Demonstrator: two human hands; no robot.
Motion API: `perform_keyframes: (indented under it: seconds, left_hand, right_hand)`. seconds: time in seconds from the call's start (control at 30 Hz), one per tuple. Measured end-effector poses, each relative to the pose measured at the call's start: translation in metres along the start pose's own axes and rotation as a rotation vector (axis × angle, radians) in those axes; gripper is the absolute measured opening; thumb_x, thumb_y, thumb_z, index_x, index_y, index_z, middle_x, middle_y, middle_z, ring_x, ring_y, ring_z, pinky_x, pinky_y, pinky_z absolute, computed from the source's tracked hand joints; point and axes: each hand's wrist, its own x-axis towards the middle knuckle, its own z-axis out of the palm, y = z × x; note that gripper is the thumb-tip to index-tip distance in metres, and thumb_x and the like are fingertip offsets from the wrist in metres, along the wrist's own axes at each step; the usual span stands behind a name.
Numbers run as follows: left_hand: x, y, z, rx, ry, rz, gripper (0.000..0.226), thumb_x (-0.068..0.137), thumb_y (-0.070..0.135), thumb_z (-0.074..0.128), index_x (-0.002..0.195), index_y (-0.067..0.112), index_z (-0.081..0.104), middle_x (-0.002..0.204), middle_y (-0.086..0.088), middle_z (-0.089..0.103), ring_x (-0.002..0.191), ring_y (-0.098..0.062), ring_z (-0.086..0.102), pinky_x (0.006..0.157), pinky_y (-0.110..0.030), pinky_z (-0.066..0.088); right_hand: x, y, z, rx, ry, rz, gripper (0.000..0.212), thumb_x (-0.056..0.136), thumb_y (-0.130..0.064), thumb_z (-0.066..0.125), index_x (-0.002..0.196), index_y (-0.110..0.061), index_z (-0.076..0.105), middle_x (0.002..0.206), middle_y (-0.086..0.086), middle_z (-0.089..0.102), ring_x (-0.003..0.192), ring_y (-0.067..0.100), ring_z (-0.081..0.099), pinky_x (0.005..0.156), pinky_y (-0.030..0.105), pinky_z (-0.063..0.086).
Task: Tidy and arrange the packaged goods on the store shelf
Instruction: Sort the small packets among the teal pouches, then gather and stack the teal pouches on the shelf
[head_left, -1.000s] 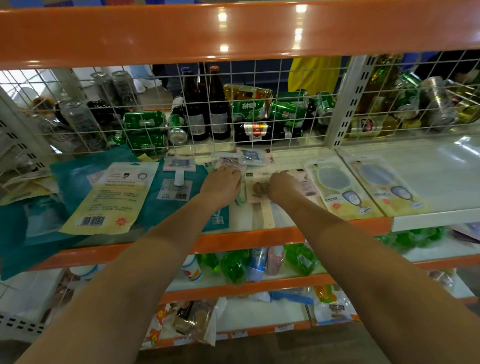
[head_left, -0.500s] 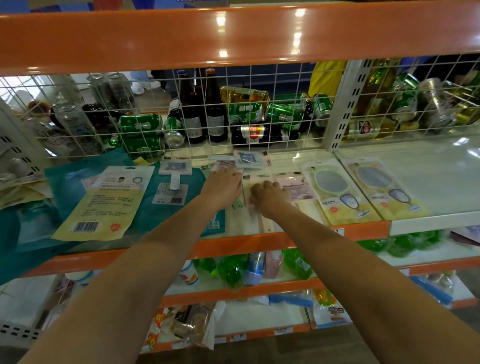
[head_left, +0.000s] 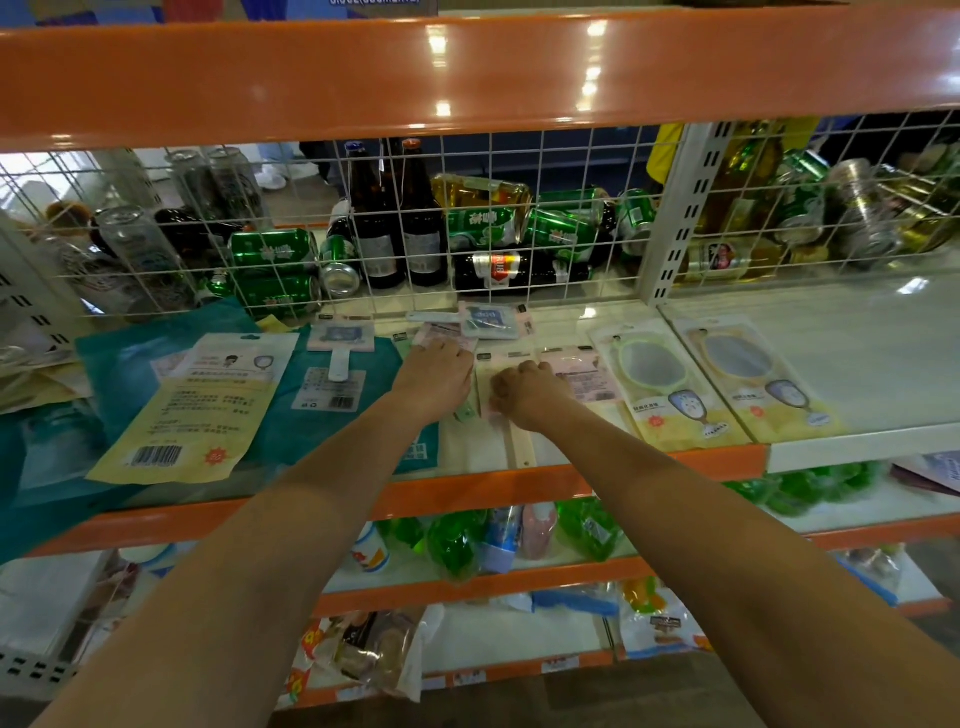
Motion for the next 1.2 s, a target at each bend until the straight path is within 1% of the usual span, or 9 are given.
perform_keyframes:
  seconds: [0.13, 0.27, 0.43, 0.57, 0.67, 0.83, 0.9, 1.1, 1.2]
  left_hand:
    - [0.002, -0.004, -0.005, -0.012, -0.009, -0.010, 0.033, 0.101, 0.023, 0.033, 0.122, 0.009, 0.054, 0.127, -0.010, 0.053, 0.117, -0.026, 0.048, 0.094, -0.038, 0.040]
    - [0.001, -0.010, -0.013, -0.002, 0.014, -0.042, 0.031, 0.100, 0.023, 0.036, 0.119, 0.010, 0.057, 0.125, -0.010, 0.055, 0.114, -0.026, 0.049, 0.091, -0.038, 0.040]
    - [-0.004, -0.022, -0.022, -0.009, 0.015, -0.101, 0.030, 0.099, 0.023, 0.037, 0.119, 0.011, 0.057, 0.122, -0.011, 0.056, 0.112, -0.029, 0.050, 0.090, -0.039, 0.039]
    - [-0.008, -0.037, -0.030, 0.011, 0.012, -0.166, 0.032, 0.100, 0.026, 0.037, 0.120, 0.010, 0.056, 0.121, -0.012, 0.056, 0.114, -0.030, 0.050, 0.091, -0.040, 0.040]
    - [-0.012, -0.049, -0.030, 0.035, -0.001, -0.220, 0.033, 0.100, 0.025, 0.036, 0.123, 0.010, 0.054, 0.124, -0.013, 0.056, 0.117, -0.030, 0.049, 0.093, -0.040, 0.040]
    - [-0.025, -0.068, -0.023, 0.041, 0.002, -0.289, 0.033, 0.100, 0.024, 0.034, 0.120, 0.009, 0.055, 0.120, -0.013, 0.057, 0.112, -0.031, 0.050, 0.087, -0.040, 0.043]
    - [-0.031, -0.075, -0.021, 0.031, 0.000, -0.324, 0.032, 0.100, 0.023, 0.034, 0.120, 0.009, 0.055, 0.121, -0.013, 0.055, 0.114, -0.030, 0.049, 0.088, -0.040, 0.043]
    - [-0.043, -0.095, -0.015, 0.002, -0.078, -0.493, 0.040, 0.095, 0.026, 0.047, 0.133, 0.012, 0.044, 0.134, -0.012, 0.046, 0.124, -0.030, 0.043, 0.100, -0.043, 0.038]
    - [-0.048, -0.100, -0.011, 0.042, -0.090, -0.493, 0.043, 0.096, 0.026, 0.044, 0.137, 0.012, 0.039, 0.137, -0.012, 0.044, 0.126, -0.030, 0.042, 0.100, -0.043, 0.037]
  right_hand:
    - [0.005, 0.002, -0.009, 0.067, 0.020, 0.023, 0.042, 0.099, -0.031, 0.036, 0.134, -0.013, 0.049, 0.137, 0.014, 0.045, 0.127, 0.031, 0.039, 0.102, 0.043, 0.034]
    - [0.009, 0.005, -0.026, 0.094, 0.044, -0.015, 0.042, 0.097, -0.028, 0.047, 0.136, -0.015, 0.046, 0.134, 0.012, 0.050, 0.124, 0.029, 0.047, 0.100, 0.040, 0.040]
    - [0.023, -0.007, -0.048, 0.190, 0.124, -0.055, 0.032, 0.095, -0.023, 0.049, 0.124, -0.012, 0.056, 0.122, 0.011, 0.060, 0.110, 0.027, 0.057, 0.088, 0.035, 0.047]
    - [0.028, -0.025, -0.058, 0.224, 0.168, -0.119, 0.030, 0.094, -0.024, 0.049, 0.120, -0.011, 0.058, 0.119, 0.012, 0.061, 0.109, 0.028, 0.057, 0.085, 0.033, 0.046]
    - [0.033, -0.042, -0.055, 0.230, 0.155, -0.133, 0.031, 0.094, -0.025, 0.048, 0.118, -0.009, 0.058, 0.118, 0.014, 0.062, 0.107, 0.030, 0.059, 0.083, 0.033, 0.047]
    - [0.036, -0.065, -0.037, 0.254, 0.082, -0.142, 0.038, 0.091, -0.016, 0.052, 0.128, -0.009, 0.054, 0.127, 0.012, 0.058, 0.115, 0.029, 0.057, 0.093, 0.036, 0.048]
    - [0.038, -0.071, -0.031, 0.258, 0.063, -0.162, 0.042, 0.088, -0.015, 0.054, 0.130, -0.011, 0.054, 0.131, 0.011, 0.056, 0.118, 0.029, 0.055, 0.096, 0.038, 0.049]
    - [0.038, -0.088, -0.027, 0.188, 0.096, -0.212, 0.030, 0.090, -0.017, 0.050, 0.116, -0.005, 0.058, 0.122, 0.018, 0.058, 0.109, 0.031, 0.058, 0.088, 0.036, 0.051]
    - [0.036, -0.098, -0.026, 0.215, 0.063, -0.216, 0.029, 0.094, -0.015, 0.047, 0.118, -0.002, 0.058, 0.121, 0.018, 0.059, 0.110, 0.032, 0.058, 0.086, 0.036, 0.049]
